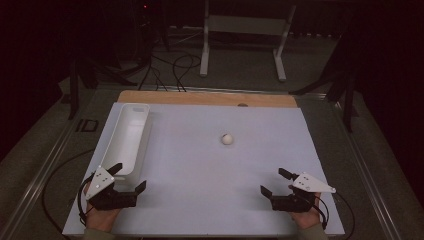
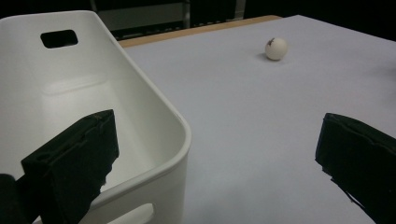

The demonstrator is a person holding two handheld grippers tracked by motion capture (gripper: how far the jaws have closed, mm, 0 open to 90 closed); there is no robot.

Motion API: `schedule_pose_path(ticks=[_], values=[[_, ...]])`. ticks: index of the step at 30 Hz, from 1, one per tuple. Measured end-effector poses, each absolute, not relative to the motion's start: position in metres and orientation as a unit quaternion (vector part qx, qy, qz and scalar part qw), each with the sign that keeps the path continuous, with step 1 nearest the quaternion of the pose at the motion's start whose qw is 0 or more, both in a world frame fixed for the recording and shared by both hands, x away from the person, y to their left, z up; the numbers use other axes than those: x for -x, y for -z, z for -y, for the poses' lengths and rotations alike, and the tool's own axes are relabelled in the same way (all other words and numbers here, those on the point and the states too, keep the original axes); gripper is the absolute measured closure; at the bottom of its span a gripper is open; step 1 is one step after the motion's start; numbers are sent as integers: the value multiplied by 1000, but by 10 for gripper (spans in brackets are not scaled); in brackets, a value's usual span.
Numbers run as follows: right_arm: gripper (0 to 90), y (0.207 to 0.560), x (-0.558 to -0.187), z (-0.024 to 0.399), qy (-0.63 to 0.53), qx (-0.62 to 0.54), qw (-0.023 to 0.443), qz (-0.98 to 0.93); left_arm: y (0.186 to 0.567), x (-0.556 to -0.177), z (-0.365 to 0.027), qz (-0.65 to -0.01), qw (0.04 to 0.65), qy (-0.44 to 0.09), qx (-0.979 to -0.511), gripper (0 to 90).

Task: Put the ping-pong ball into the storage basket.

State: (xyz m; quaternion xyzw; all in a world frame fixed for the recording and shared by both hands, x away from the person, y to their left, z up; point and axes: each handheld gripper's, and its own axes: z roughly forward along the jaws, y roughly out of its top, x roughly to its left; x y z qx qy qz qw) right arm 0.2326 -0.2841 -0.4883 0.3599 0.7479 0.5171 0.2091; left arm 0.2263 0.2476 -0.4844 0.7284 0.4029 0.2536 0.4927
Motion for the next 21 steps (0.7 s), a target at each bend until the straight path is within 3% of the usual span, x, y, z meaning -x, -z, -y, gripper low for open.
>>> schedule_pose_path(ticks=[21], values=[[76,483,-236,281,-501,-379,211,-749,485,-227,-247,-406,493,-255,-726,0]])
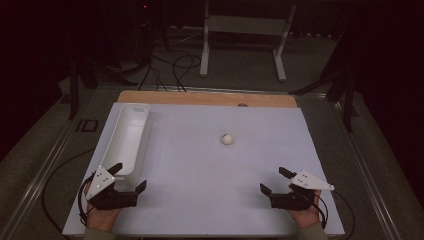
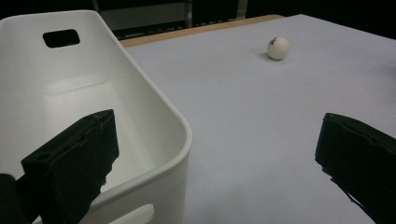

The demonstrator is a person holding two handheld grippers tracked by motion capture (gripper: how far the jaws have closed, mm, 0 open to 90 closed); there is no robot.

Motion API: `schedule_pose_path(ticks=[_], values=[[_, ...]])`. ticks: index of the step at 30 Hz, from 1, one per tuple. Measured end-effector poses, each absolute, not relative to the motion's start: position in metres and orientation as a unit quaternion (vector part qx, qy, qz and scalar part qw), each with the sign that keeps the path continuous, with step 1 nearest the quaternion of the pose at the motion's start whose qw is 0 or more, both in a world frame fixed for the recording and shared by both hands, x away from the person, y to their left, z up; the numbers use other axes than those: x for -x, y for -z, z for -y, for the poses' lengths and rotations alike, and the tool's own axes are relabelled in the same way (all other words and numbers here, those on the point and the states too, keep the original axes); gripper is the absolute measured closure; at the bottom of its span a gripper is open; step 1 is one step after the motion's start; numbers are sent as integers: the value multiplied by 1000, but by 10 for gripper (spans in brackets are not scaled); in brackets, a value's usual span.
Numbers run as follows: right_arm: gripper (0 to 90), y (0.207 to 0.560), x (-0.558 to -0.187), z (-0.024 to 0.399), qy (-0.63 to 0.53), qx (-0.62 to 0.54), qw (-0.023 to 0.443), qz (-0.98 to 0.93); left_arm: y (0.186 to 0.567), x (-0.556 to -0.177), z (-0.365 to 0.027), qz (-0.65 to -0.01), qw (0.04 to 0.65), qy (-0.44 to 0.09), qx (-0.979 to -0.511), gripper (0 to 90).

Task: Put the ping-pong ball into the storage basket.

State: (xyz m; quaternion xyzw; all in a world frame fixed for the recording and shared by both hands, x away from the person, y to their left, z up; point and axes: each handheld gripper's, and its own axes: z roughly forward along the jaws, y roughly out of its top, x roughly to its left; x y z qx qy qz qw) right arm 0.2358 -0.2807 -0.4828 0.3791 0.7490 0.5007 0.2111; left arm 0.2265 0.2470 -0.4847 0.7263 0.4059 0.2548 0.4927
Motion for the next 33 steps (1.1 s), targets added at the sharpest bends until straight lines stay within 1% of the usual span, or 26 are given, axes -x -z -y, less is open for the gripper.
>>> schedule_pose_path(ticks=[14,33], values=[[75,468,-245,278,-486,-401,209,-748,485,-228,-247,-407,494,-255,-725,0],[76,452,-252,265,-475,-400,215,-754,486,-228,-247,-406,494,-255,-725,0]])
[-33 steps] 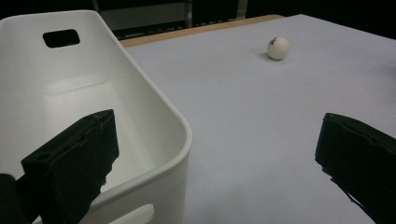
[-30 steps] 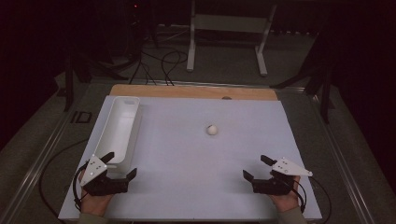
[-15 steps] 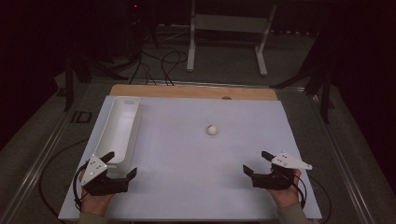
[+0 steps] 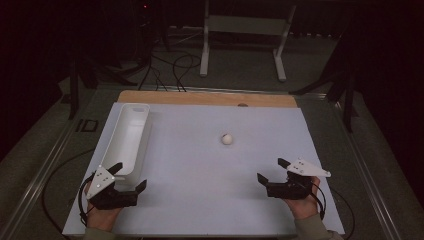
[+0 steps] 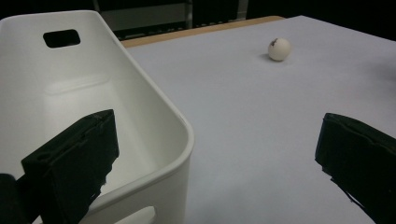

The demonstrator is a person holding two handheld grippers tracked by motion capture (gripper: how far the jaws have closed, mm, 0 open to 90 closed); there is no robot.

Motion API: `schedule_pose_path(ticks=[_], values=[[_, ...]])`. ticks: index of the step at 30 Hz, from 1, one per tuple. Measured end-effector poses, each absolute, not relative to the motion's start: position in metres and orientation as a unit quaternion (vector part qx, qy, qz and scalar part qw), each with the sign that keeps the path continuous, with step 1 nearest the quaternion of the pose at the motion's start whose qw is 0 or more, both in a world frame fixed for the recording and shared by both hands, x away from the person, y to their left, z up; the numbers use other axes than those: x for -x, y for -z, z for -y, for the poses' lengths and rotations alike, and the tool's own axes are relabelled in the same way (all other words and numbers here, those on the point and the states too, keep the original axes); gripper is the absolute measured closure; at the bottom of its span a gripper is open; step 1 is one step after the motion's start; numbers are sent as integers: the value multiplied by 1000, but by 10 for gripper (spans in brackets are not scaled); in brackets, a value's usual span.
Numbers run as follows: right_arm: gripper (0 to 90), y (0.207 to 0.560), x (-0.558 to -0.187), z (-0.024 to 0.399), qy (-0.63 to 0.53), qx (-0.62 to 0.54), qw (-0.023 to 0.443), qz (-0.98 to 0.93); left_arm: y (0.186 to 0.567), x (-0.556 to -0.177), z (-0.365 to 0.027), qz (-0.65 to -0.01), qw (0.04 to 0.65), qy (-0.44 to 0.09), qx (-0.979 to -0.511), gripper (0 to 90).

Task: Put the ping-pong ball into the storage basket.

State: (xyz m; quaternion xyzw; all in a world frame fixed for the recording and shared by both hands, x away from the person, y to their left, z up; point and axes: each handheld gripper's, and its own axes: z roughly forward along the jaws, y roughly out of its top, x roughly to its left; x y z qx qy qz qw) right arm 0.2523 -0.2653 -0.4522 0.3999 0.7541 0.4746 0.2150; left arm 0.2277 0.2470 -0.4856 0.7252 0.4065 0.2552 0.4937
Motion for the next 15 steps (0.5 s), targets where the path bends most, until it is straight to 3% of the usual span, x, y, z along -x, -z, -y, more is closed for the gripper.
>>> schedule_pose_path(ticks=[15], values=[[76,440,-262,258,-467,-406,211,-756,486,-228,-247,-406,495,-256,-724,0]])
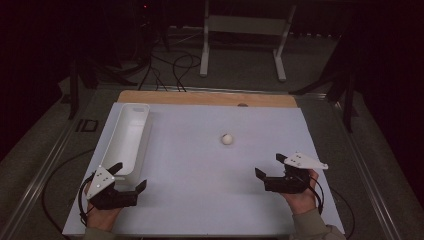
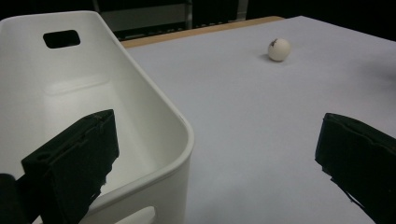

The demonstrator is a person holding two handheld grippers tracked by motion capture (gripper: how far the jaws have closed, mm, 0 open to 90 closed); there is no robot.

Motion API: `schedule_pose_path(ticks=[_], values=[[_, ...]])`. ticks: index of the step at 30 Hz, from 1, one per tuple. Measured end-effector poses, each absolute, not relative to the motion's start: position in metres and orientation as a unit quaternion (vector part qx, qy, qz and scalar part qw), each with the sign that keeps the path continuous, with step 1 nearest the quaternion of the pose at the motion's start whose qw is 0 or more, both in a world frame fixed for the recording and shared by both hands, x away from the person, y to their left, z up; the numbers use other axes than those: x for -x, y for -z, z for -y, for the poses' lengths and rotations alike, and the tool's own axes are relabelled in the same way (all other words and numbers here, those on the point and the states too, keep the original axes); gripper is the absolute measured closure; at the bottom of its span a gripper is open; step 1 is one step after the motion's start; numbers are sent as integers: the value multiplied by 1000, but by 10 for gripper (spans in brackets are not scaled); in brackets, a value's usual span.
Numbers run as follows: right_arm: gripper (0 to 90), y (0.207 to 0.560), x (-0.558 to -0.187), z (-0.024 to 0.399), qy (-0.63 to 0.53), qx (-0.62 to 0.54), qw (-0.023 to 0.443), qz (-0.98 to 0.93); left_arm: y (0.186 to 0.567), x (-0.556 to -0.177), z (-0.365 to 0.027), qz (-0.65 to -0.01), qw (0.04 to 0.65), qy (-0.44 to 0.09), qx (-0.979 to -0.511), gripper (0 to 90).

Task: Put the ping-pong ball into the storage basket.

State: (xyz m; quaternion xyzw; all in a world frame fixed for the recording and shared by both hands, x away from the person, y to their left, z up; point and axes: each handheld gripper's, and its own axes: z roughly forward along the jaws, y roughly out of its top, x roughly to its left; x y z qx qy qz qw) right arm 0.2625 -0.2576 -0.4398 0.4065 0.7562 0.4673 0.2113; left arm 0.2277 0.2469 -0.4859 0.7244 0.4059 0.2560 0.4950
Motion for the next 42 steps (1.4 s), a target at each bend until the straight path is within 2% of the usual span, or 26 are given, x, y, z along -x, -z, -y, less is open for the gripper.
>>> schedule_pose_path(ticks=[29,42], values=[[77,422,-290,237,-453,-410,196,-767,486,-227,-247,-406,495,-257,-724,0],[77,421,-300,239,-463,-411,203,-758,486,-227,-247,-406,495,-257,-724,0]])
